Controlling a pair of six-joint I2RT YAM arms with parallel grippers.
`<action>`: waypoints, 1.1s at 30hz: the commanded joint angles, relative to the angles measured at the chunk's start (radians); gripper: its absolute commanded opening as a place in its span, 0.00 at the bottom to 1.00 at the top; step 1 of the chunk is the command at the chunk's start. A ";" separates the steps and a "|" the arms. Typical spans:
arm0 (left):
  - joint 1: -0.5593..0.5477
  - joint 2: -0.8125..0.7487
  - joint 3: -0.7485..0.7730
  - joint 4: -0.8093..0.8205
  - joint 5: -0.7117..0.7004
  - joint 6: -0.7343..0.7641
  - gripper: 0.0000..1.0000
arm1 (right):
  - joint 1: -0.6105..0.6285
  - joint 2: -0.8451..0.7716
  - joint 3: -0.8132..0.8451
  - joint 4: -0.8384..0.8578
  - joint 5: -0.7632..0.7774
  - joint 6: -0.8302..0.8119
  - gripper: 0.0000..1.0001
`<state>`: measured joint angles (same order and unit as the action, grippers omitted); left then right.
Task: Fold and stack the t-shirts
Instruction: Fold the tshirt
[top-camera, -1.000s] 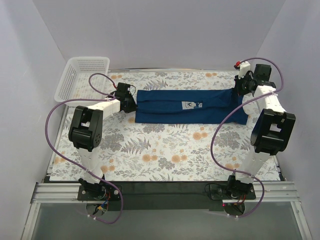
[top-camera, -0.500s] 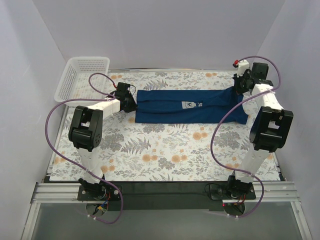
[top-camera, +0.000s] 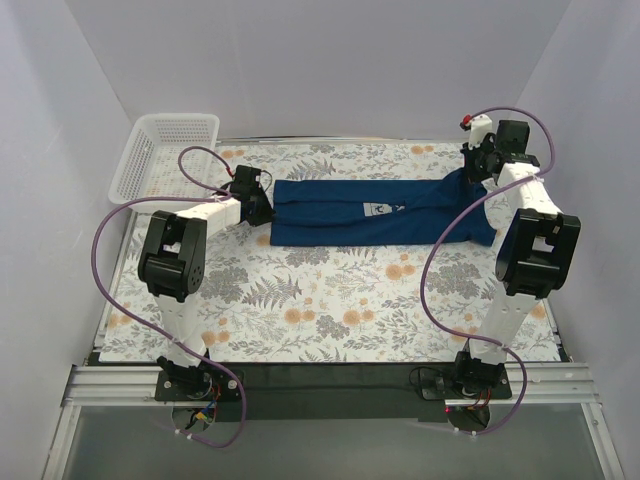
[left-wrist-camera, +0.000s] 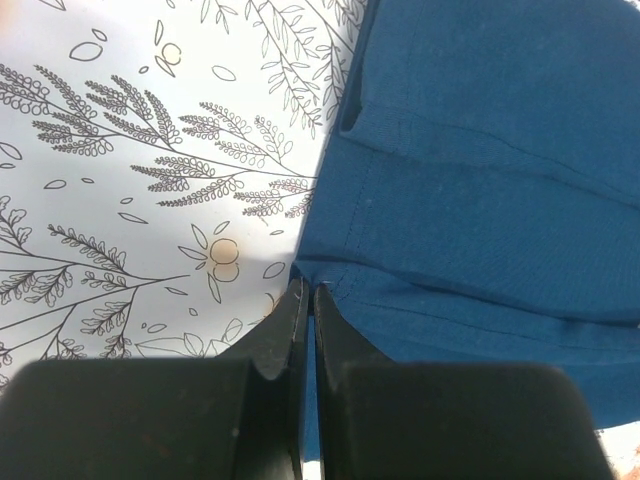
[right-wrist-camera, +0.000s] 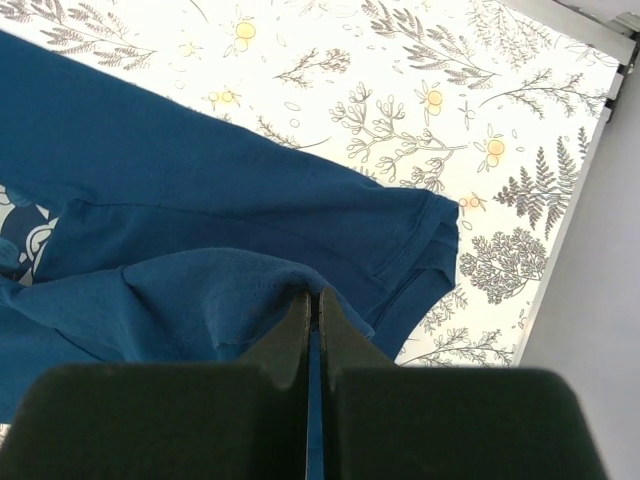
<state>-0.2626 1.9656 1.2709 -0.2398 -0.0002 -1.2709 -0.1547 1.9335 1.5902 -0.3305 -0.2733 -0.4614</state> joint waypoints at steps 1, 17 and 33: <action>0.011 0.006 0.033 -0.003 -0.018 0.013 0.00 | 0.003 0.010 0.056 0.050 0.035 0.020 0.01; 0.011 0.016 0.047 -0.003 -0.007 0.015 0.00 | 0.006 0.048 0.059 0.048 0.043 0.013 0.01; 0.014 -0.011 0.070 0.010 -0.001 -0.007 0.22 | 0.087 0.154 0.244 0.058 0.264 0.185 0.32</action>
<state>-0.2573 1.9759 1.2964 -0.2398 0.0010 -1.2781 -0.1028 2.0548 1.7237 -0.3149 -0.1402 -0.3885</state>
